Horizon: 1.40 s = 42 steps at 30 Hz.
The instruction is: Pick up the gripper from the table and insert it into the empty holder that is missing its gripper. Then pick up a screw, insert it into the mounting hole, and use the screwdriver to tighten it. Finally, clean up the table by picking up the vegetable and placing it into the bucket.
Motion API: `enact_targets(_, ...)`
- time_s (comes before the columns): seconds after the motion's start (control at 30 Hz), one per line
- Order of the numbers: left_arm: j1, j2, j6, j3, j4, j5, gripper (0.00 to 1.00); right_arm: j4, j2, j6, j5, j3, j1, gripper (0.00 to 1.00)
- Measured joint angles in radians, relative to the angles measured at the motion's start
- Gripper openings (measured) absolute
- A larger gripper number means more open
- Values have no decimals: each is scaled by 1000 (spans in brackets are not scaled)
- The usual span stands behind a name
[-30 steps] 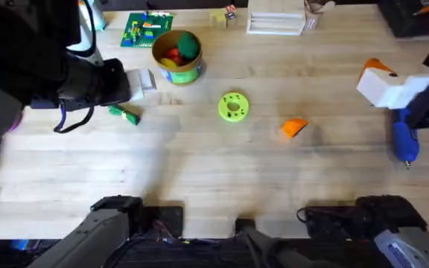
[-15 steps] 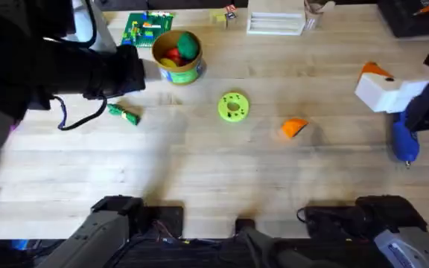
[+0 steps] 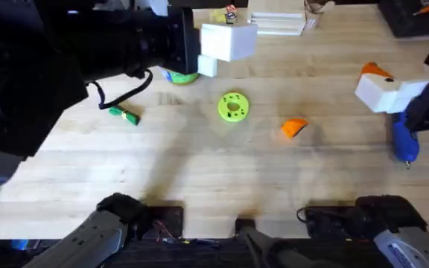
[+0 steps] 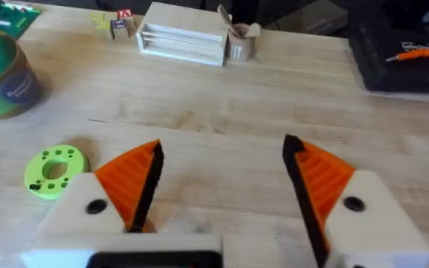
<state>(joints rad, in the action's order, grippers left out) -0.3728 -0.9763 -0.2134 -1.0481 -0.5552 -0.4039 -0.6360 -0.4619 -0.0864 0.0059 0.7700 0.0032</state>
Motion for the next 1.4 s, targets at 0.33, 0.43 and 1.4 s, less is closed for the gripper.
enact_targets(0.33,-17,-12,98,0,-50,9,993,0,0,0,0,0,0,991)
enact_targets(0.43,-50,-21,184,4,2,30,994,0,0,0,0,0,0,990)
enact_targets(1.4,-142,805,258,1043,728,112,993,0,0,0,0,0,0,991)
